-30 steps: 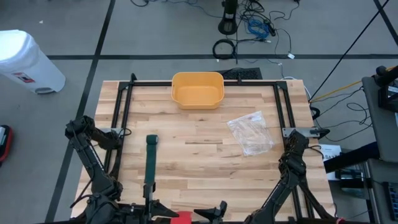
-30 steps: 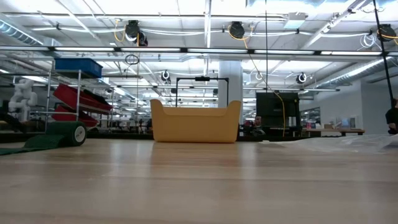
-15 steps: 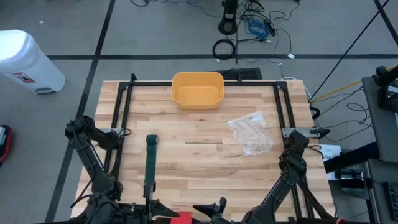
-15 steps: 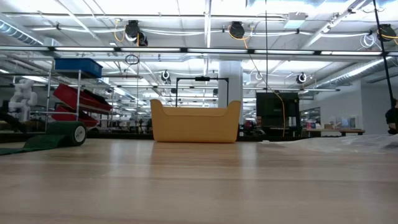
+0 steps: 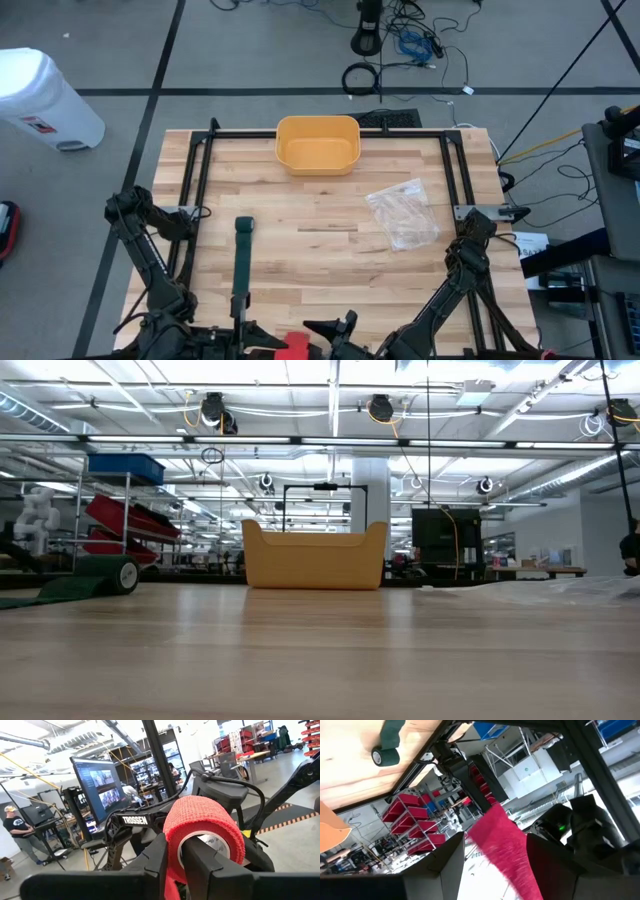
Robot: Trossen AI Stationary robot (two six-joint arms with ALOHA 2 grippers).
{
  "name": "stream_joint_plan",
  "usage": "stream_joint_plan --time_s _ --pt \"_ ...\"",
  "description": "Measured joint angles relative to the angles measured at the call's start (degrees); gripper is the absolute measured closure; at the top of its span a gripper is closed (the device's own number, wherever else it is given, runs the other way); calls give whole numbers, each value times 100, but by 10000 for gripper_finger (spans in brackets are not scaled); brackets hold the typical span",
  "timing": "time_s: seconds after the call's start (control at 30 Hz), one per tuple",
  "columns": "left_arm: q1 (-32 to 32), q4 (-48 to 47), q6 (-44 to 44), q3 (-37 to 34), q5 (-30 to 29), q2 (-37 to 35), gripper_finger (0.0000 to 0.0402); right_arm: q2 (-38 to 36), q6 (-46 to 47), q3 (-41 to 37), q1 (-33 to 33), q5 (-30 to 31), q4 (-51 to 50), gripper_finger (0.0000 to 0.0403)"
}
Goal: Roll bandage
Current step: Roll the red bandage
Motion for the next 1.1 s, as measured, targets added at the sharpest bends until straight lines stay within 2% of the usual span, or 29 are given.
stream_joint_plan --time_s 0.2,0.57,1.0,1.1 --pt "-1 1 4 0 0 0 343 1 -132 2 93 -98 331 215" --pt "-1 2 4 0 0 0 343 1 37 2 168 -288 331 310" --pt "-1 1 4 0 0 0 343 -1 899 2 205 -459 340 392" --pt "-1 1 7 0 0 0 343 0 926 2 237 -523 396 400"
